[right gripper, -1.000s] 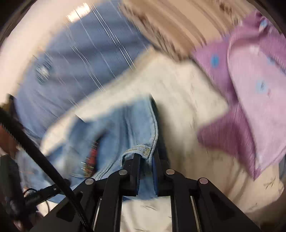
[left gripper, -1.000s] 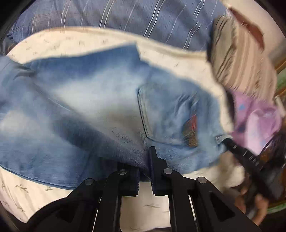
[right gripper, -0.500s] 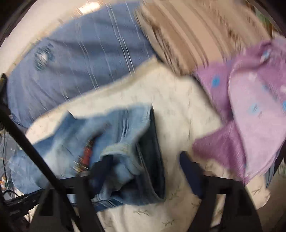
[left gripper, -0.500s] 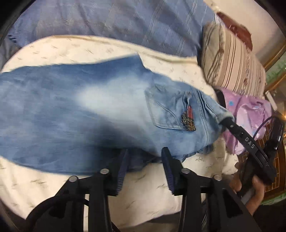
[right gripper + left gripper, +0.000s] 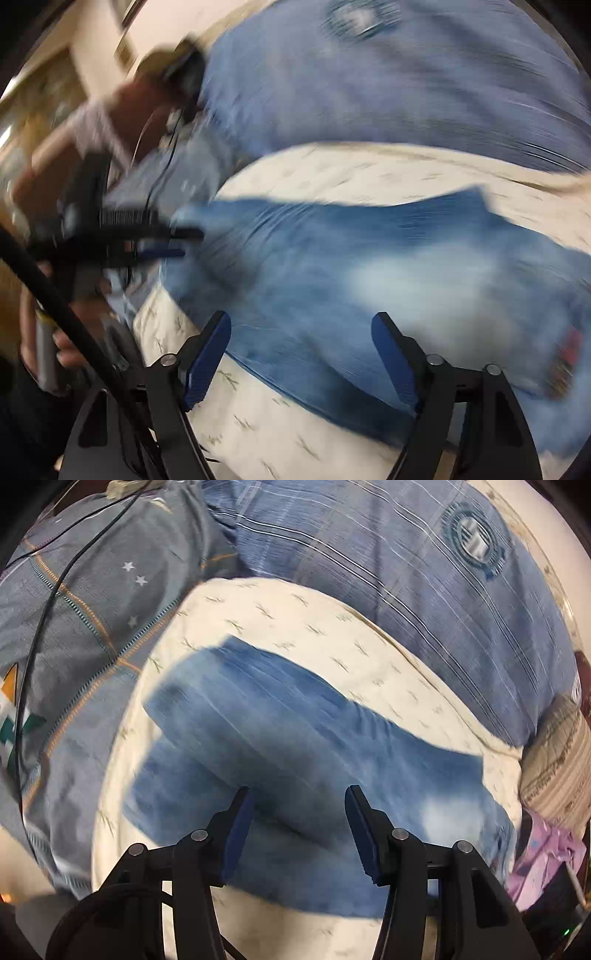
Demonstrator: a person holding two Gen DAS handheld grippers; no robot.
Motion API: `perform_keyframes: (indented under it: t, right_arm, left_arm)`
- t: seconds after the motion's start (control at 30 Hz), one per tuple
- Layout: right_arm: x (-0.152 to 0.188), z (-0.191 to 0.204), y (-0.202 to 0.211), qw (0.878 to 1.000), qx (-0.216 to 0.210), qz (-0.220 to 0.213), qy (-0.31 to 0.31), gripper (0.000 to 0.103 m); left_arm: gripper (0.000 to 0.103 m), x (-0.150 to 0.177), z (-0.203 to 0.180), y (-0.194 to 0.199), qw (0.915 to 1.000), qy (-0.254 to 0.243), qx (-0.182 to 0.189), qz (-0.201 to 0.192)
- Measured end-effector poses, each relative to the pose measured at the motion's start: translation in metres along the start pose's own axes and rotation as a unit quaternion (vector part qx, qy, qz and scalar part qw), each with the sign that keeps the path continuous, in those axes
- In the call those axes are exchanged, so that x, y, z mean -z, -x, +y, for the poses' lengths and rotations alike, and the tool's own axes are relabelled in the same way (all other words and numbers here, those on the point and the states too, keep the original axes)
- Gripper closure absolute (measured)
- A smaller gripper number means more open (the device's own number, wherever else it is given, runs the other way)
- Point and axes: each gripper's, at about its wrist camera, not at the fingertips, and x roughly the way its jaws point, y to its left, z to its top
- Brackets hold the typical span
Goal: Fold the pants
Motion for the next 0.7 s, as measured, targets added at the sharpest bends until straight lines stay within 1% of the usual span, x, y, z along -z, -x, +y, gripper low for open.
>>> perform_keyframes:
  t: [0.03, 0.07, 0.1, 0.17, 0.2, 0.3, 0.33, 0.37, 0.4, 0.43, 0.47, 0.5, 0.53, 0.57, 0.6, 0.67, 0.7]
  right_arm:
    - [0.000, 0.016, -0.015, 1.000, -0.005, 0.015, 0.021, 0.028]
    - [0.000, 0.026, -0.025, 0.999, -0.005, 0.023, 0.036, 0.034]
    - [-0.002, 0.037, -0.038, 0.998, -0.002, 0.030, 0.051, 0.035]
    - [-0.007, 0.054, -0.062, 0.996, 0.000, 0.042, 0.082, 0.035]
    - [-0.006, 0.062, -0.068, 0.994, 0.006, 0.046, 0.096, 0.035]
    - [-0.009, 0.072, -0.096, 0.990, 0.048, 0.057, 0.121, 0.034]
    - [-0.009, 0.073, -0.102, 0.989, 0.053, 0.059, 0.123, 0.033]
    - [-0.008, 0.073, -0.107, 0.988, 0.060, 0.061, 0.126, 0.033]
    - [-0.006, 0.073, -0.109, 0.987, 0.065, 0.061, 0.131, 0.034]
    - [-0.005, 0.075, -0.109, 0.985, 0.075, 0.061, 0.140, 0.042]
    - [-0.004, 0.077, -0.108, 0.983, 0.089, 0.057, 0.149, 0.060]
    - [-0.003, 0.078, -0.109, 0.981, 0.101, 0.056, 0.153, 0.064]
    - [-0.004, 0.078, -0.109, 0.981, 0.103, 0.058, 0.155, 0.069]
    - [-0.005, 0.077, -0.108, 0.982, 0.097, 0.061, 0.153, 0.083]
    - [-0.007, 0.077, -0.107, 0.981, 0.099, 0.064, 0.154, 0.088]
    - [-0.011, 0.078, -0.105, 0.981, 0.093, 0.066, 0.154, 0.098]
    - [-0.013, 0.078, -0.102, 0.982, 0.091, 0.064, 0.154, 0.099]
  left_arm:
    - [0.051, 0.000, 0.005, -0.004, 1.0000, 0.005, -0.002, 0.000]
    - [0.052, 0.000, 0.014, -0.009, 0.9997, 0.022, -0.009, 0.004]
    - [0.052, 0.000, 0.021, -0.011, 0.9990, 0.044, -0.008, 0.008]
    - [0.052, -0.002, 0.025, -0.019, 0.9983, 0.057, 0.004, 0.009]
    - [0.052, -0.005, 0.024, -0.022, 0.9982, 0.058, 0.002, 0.009]
    - [0.053, -0.012, 0.025, -0.038, 0.9973, 0.072, 0.002, 0.018]
    - [0.053, -0.013, 0.026, -0.043, 0.9967, 0.078, 0.003, 0.024]
    - [0.054, -0.013, 0.028, -0.047, 0.9961, 0.083, 0.002, 0.030]
    - [0.059, -0.012, 0.031, -0.050, 0.9957, 0.087, 0.001, 0.032]
    - [0.063, -0.013, 0.034, -0.051, 0.9948, 0.097, 0.002, 0.030]
    - [0.070, -0.014, 0.036, -0.051, 0.9941, 0.105, 0.004, 0.028]
    - [0.076, -0.017, 0.039, -0.055, 0.9935, 0.111, 0.009, 0.026]
    - [0.078, -0.019, 0.041, -0.053, 0.9927, 0.117, 0.016, 0.022]
    - [0.083, -0.019, 0.042, -0.052, 0.9923, 0.120, 0.022, 0.019]
    - [0.088, -0.020, 0.042, -0.050, 0.9922, 0.121, 0.027, 0.015]
    - [0.092, -0.019, 0.042, -0.044, 0.9925, 0.117, 0.035, 0.006]
    - [0.096, -0.019, 0.041, -0.039, 0.9923, 0.115, 0.048, -0.004]
